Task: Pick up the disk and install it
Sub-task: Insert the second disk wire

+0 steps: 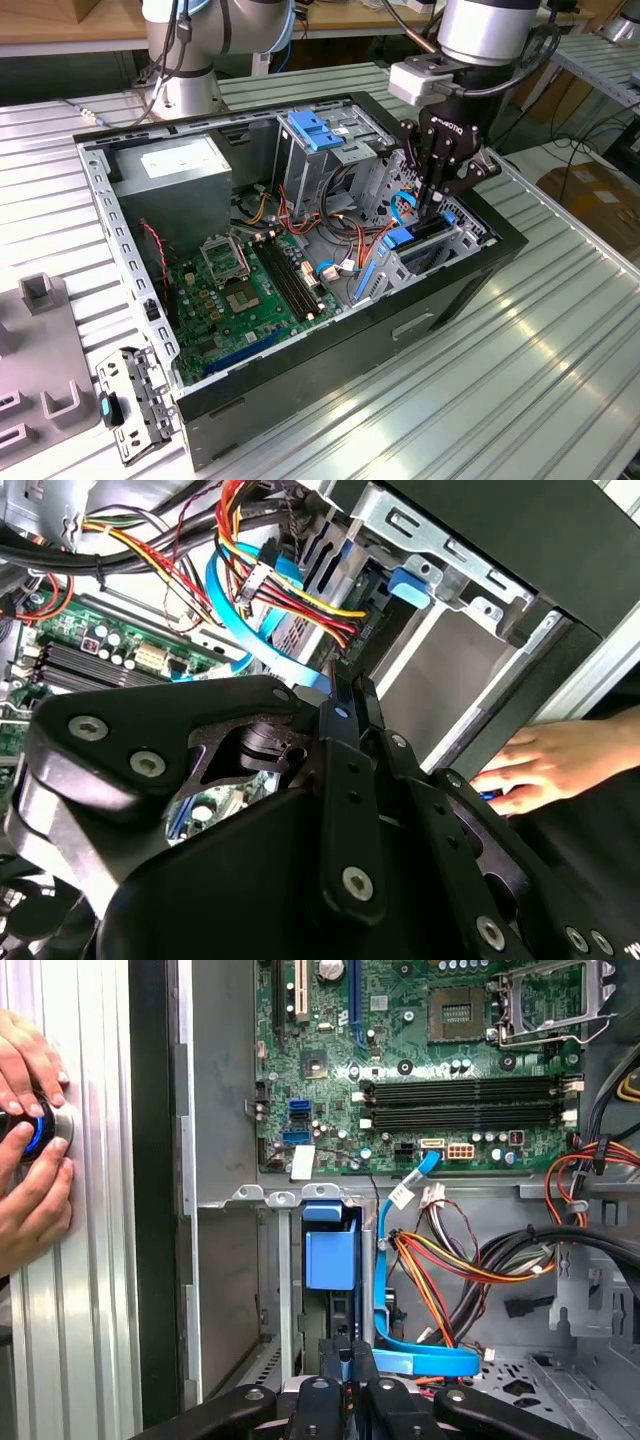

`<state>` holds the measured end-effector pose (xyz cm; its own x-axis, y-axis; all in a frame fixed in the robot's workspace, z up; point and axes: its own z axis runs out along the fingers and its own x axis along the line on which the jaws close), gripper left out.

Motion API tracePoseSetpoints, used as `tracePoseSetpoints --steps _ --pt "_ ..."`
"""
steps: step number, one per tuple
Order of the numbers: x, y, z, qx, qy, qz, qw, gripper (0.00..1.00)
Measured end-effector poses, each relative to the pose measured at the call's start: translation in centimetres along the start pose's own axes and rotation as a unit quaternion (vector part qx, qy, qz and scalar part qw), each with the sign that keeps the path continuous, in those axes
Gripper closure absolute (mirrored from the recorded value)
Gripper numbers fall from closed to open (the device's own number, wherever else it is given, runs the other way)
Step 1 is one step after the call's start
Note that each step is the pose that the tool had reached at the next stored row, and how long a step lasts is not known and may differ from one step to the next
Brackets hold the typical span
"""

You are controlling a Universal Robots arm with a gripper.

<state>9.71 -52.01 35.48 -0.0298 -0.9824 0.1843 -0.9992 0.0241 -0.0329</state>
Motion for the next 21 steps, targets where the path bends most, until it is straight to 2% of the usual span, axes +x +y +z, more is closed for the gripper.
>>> tracePoseSetpoints --steps 2,6,7,9,10,12,19,21 --pt "0.15 0.06 0.19 0.0034 -0.0037 0.001 0.99999 0.84" --pt "0.24 0.08 0.41 0.0061 -0.0103 0.002 0.99993 0.84" --pt "0.29 0.1 0.51 0.0069 -0.0143 0.002 0.99987 0.84" --pt "0.35 0.13 0.61 0.0076 -0.0184 0.002 0.9998 0.84" --pt "0.4 0.15 0.69 0.0081 -0.0213 0.002 0.99974 0.84" --pt "0.52 0.18 0.87 0.0093 -0.0288 0.003 0.99954 0.84" --pt "1.02 0.27 1.26 0.0112 -0.0431 0.004 0.999 0.84" --pt "1.22 0.3 1.33 0.0113 -0.0457 0.004 0.99888 0.84"
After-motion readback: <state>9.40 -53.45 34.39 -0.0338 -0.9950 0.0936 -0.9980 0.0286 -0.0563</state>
